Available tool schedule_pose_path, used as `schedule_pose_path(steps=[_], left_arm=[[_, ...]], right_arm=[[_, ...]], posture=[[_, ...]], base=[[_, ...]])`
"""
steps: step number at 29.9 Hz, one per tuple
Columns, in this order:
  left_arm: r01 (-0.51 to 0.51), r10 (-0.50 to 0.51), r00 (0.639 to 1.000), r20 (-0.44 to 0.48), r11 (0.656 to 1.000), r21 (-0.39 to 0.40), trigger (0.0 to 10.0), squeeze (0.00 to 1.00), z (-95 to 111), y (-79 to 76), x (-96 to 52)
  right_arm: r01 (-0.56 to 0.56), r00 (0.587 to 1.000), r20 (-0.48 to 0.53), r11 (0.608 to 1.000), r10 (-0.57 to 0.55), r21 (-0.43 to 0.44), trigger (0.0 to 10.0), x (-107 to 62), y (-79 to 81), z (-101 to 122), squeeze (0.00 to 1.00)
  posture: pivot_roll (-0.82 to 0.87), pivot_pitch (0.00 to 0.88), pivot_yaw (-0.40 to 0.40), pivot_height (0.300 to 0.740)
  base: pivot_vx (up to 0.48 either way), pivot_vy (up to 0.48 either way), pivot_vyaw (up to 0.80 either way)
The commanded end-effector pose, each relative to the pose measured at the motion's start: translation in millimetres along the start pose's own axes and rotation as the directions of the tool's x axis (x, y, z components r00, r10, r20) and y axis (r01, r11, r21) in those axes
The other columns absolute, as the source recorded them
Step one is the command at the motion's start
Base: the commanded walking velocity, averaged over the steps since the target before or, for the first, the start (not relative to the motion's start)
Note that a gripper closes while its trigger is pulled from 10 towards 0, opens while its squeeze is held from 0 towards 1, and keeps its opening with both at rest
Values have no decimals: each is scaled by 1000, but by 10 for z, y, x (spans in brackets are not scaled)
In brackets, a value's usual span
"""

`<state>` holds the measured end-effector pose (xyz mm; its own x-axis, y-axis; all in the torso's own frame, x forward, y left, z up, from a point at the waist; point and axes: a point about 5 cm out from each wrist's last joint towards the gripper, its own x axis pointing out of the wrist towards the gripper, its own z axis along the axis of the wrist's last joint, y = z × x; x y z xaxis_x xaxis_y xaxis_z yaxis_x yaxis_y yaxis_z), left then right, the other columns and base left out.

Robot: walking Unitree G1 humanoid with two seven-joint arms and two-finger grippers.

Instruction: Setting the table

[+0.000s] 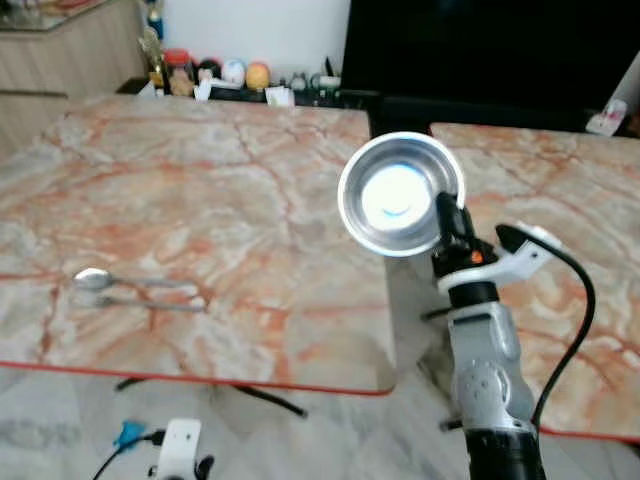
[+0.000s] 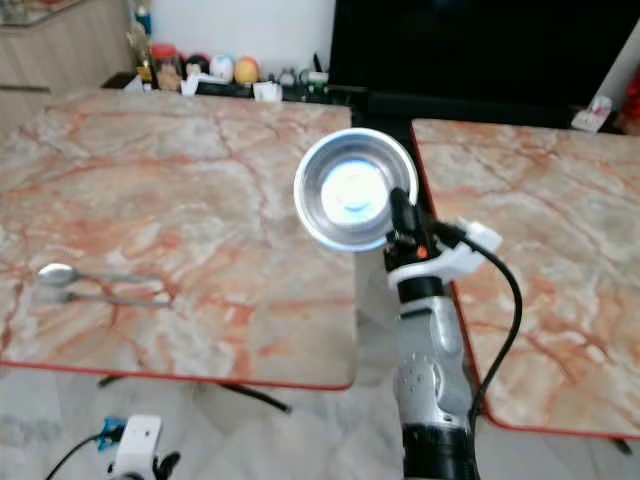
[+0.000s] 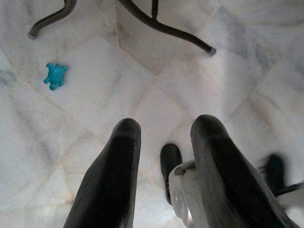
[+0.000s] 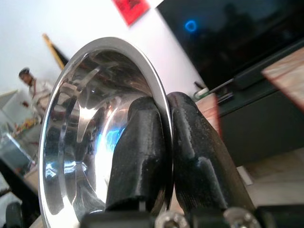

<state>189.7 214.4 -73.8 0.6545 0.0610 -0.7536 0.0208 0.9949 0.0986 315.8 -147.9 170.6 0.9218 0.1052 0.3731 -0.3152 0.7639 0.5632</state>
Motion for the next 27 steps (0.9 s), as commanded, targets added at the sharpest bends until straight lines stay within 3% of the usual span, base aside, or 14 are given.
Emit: schedule_pose_path(steps=[1,27], left_arm=[[19,-19,1000,-14,1000,2,10000,0,-20,-73,5],[16,-16,1000,-9,1000,11,10000,0,11,-53,12]], right_arm=[[29,999,21,999,-29,-19,10000,-31,-75,79,0],[51,998,32,998,-50,-34,10000,-17,-106,124,0]], posture=[[40,0,-16,740],[32,0,-6,740]], base=[[0,-442,0],[0,-442,0]])
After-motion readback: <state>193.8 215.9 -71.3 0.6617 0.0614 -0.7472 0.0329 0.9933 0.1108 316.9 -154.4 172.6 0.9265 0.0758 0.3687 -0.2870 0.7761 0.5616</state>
